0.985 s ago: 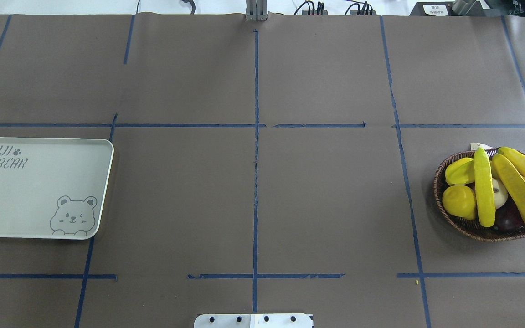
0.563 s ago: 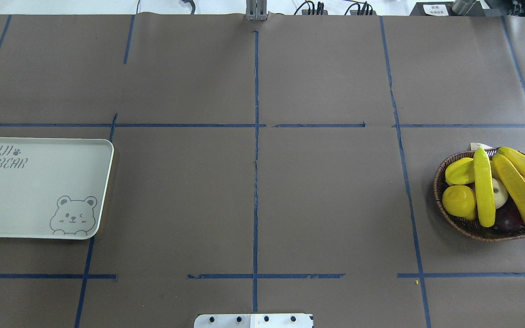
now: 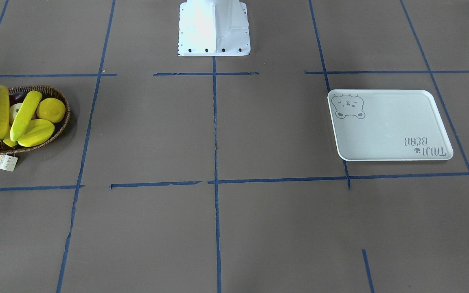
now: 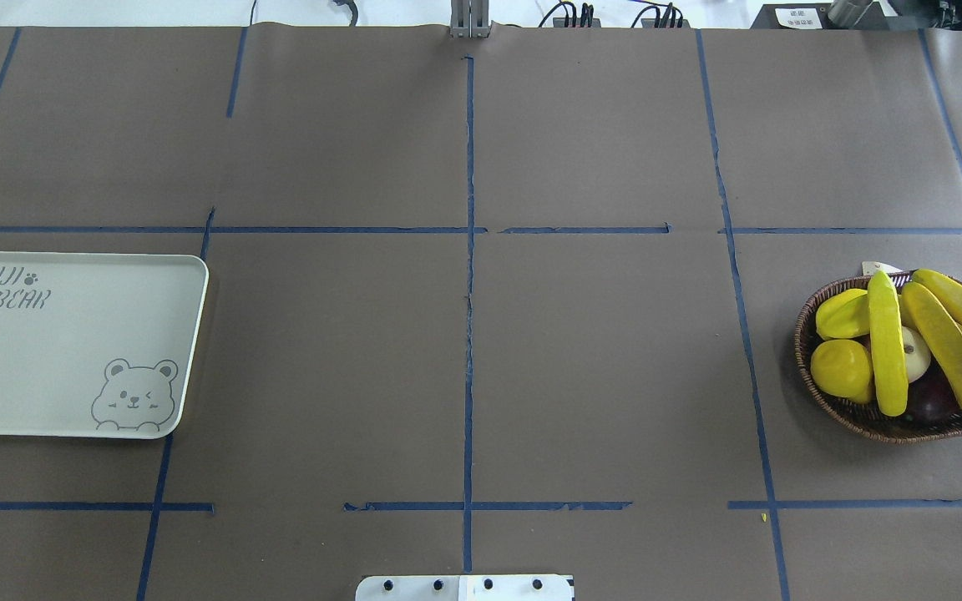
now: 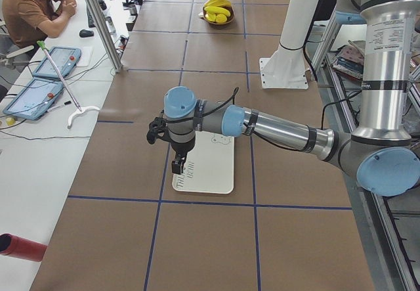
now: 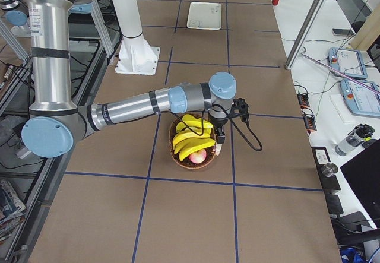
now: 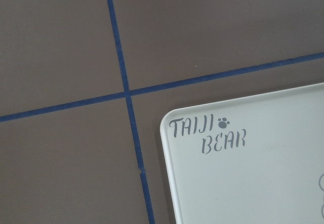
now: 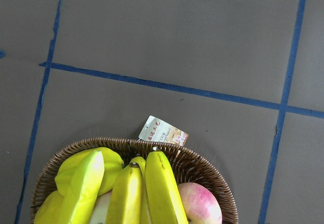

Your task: Transfer all bananas from basket to plate

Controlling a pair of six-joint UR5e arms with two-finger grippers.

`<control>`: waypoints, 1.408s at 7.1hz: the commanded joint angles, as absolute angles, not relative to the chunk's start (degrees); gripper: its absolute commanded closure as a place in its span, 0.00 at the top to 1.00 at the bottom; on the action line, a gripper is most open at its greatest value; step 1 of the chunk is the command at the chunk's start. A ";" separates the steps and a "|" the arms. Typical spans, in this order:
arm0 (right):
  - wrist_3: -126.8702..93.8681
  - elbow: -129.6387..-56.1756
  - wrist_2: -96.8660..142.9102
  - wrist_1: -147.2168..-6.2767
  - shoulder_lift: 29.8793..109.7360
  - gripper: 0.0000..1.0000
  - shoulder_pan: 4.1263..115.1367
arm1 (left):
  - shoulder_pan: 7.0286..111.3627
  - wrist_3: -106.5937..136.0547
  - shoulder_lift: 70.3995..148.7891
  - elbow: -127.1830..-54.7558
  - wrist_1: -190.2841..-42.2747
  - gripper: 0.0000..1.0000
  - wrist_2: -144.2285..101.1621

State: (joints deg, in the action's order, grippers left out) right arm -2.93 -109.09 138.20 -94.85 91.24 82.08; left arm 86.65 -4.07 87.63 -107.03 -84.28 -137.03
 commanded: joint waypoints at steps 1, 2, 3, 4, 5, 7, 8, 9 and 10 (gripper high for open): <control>-5.17 -115.63 130.13 -94.83 92.98 1.00 75.19 | 84.90 -4.13 87.28 -106.44 -84.46 1.00 -140.88; -8.49 -119.23 129.30 -94.49 96.38 1.00 71.93 | 84.90 -4.13 87.19 -106.44 -84.46 1.00 -140.98; -11.22 -121.62 127.98 -94.40 98.33 1.00 70.59 | 84.90 -4.13 87.19 -106.35 -84.46 1.00 -141.24; -11.34 -123.73 126.23 -93.09 100.87 1.00 70.14 | 84.90 -4.13 87.10 -106.35 -84.46 1.00 -141.24; -13.69 -123.92 124.99 -85.68 104.99 1.00 68.57 | 84.99 -4.13 87.10 -106.43 -84.46 1.00 -141.24; -25.43 -123.58 120.25 -78.57 107.23 0.99 59.64 | 84.90 -4.13 87.10 -106.26 -84.46 1.00 -142.11; -27.31 -123.84 117.36 -78.14 107.23 1.00 57.15 | 84.90 -4.13 87.10 -106.26 -84.46 1.00 -142.12; -27.86 -123.58 116.12 -78.05 107.05 0.99 56.09 | 84.90 -4.13 87.19 -106.26 -84.46 1.00 -142.21; -27.77 -123.31 114.80 -78.22 107.14 0.99 54.68 | 84.90 -4.13 87.19 -106.35 -84.46 1.00 -142.21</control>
State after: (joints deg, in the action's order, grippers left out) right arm -27.12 -123.58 116.66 -78.29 107.08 56.64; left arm 84.91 -4.13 87.15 -106.29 -84.46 -142.15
